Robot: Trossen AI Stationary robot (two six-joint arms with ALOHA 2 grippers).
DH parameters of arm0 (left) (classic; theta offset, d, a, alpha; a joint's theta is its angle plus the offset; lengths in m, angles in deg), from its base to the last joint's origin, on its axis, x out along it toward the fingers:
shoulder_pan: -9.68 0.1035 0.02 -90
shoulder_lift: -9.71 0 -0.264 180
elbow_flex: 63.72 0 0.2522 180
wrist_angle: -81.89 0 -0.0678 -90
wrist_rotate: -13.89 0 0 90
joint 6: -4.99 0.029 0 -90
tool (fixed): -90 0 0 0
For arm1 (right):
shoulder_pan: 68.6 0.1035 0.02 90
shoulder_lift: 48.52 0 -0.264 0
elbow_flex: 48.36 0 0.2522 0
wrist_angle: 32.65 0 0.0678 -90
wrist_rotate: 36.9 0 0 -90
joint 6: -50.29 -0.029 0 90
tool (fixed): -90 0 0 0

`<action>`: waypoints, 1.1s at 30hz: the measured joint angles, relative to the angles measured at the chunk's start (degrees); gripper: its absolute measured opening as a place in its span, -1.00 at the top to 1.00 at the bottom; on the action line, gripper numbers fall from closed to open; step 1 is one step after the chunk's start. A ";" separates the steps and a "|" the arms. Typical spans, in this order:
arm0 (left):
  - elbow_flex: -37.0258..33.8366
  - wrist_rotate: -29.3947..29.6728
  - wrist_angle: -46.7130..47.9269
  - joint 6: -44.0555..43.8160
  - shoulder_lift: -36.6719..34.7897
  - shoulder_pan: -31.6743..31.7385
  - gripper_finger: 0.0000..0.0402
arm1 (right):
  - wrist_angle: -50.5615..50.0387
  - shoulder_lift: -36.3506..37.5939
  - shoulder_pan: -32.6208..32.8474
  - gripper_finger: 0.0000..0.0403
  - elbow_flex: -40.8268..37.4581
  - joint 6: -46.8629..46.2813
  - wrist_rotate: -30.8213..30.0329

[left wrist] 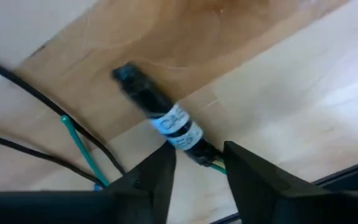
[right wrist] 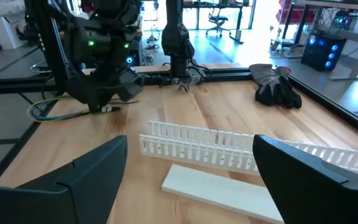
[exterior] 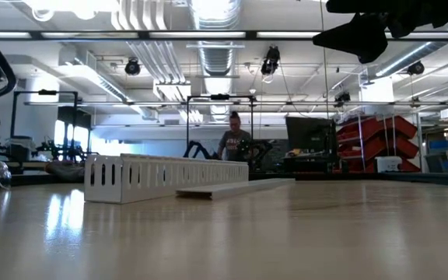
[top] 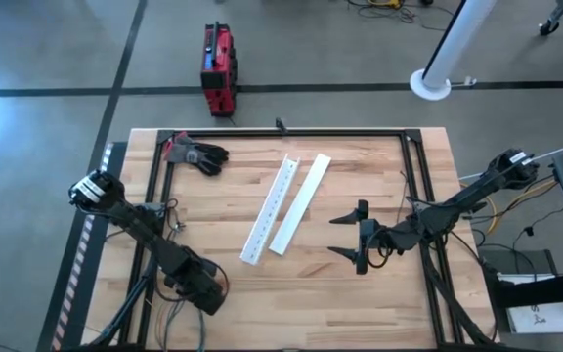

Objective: Ziptie cables
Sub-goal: Prepare the cable wires to the bottom center of the table

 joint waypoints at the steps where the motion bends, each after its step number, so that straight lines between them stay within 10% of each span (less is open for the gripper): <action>1: 0.16 0.33 0.37 1.06 0.02 -0.04 0.47 | -0.01 0.01 0.00 -0.66 0.00 0.01 0.00; 8: 1.81 3.51 3.62 9.27 0.00 -0.36 0.92 | -0.01 0.00 0.00 -0.66 0.00 1.11 0.00; 17: 9.14 9.18 11.97 22.16 -0.50 -0.02 0.98 | 0.03 0.00 0.00 -0.66 0.00 2.55 0.61; 28: 24.62 46.44 10.95 48.68 -1.67 1.36 1.00 | 0.79 -6.32 0.01 -0.59 2.96 0.29 6.56; 33: 24.44 52.58 -2.28 62.10 -1.68 3.31 1.00 | 0.57 -14.54 0.01 -0.52 7.82 1.70 6.65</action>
